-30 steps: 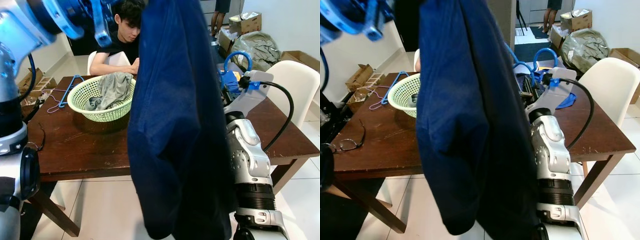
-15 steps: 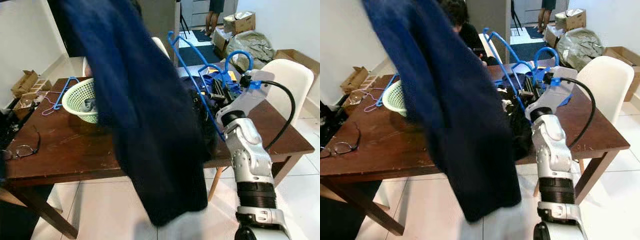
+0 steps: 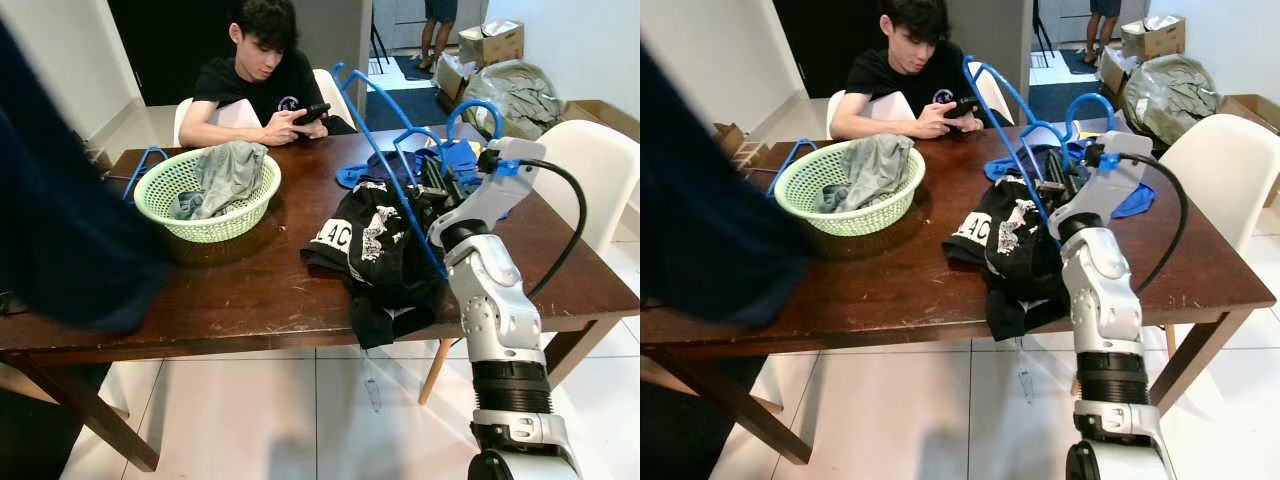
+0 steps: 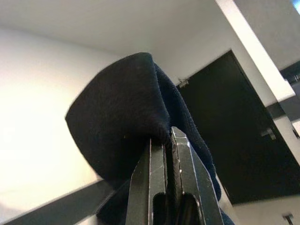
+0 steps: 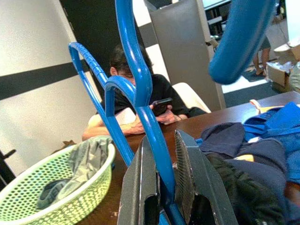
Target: Hang hanger
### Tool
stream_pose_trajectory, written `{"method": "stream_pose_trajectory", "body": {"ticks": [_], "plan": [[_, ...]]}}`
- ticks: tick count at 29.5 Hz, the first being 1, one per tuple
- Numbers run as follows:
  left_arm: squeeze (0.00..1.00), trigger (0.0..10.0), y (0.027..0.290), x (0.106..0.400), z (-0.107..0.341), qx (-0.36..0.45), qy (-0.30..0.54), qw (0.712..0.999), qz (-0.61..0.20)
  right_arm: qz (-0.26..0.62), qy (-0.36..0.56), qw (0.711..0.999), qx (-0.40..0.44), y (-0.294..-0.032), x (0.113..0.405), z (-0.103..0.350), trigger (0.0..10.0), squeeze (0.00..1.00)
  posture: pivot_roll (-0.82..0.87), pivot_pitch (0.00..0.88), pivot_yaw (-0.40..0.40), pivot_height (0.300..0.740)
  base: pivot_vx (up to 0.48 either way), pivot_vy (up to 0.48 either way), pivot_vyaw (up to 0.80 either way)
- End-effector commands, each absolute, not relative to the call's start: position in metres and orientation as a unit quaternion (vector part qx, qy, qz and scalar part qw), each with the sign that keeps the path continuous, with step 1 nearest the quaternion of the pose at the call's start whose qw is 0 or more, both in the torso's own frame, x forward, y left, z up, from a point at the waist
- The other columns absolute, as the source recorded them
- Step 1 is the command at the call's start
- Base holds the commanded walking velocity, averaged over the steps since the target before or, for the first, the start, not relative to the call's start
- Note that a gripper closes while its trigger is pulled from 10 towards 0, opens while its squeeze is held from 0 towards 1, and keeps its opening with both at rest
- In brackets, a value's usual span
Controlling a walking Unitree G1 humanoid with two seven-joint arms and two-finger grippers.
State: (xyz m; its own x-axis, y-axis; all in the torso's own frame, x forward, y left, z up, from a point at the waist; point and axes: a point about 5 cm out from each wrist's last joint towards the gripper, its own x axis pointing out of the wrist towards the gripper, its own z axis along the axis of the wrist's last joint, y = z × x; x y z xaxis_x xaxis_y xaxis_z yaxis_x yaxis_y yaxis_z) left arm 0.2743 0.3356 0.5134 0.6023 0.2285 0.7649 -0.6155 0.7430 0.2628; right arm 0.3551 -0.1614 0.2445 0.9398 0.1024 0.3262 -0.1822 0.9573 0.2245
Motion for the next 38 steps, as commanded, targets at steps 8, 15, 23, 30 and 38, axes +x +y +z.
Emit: {"method": "stream_pose_trajectory", "body": {"ticks": [8, 15, 23, 30, 38], "plan": [[0.00, 0.0, 0.321, 0.329, 0.443, 0.216, -0.307, 0.913, 0.159, 0.082, -0.158, 0.976, 0.125, -0.162, 0.353, 0.246, 10.0, 0.00, 0.03, 0.012, 0.038, 0.740, 0.000, 0.000, 0.00], [0.00, 0.0, 0.292, 0.332, 0.447, 0.181, -0.348, 0.916, 0.082, 0.086, -0.158, 0.976, 0.124, -0.160, 0.352, 0.246, 10.0, 0.00, 0.04, 0.010, 0.033, 0.740, 0.000, 0.000, 0.00], [0.00, 0.0, 0.241, 0.335, 0.439, 0.166, -0.374, 0.912, -0.028, 0.089, -0.155, 0.976, 0.126, -0.157, 0.352, 0.244, 10.0, 0.00, 0.04, 0.012, 0.032, 0.740, 0.150, 0.000, 0.00], [0.00, 0.0, 0.168, 0.340, 0.407, 0.141, -0.372, 0.907, -0.137, 0.090, -0.155, 0.976, 0.126, -0.156, 0.353, 0.244, 10.0, 0.00, 0.04, 0.003, 0.028, 0.740, 0.254, 0.000, 0.00], [0.00, 0.0, 0.144, 0.338, 0.400, 0.128, -0.376, 0.902, -0.166, 0.085, -0.154, 0.976, 0.125, -0.160, 0.351, 0.244, 10.0, 0.00, 0.03, 0.006, 0.035, 0.740, 0.125, 0.000, 0.00]]}}
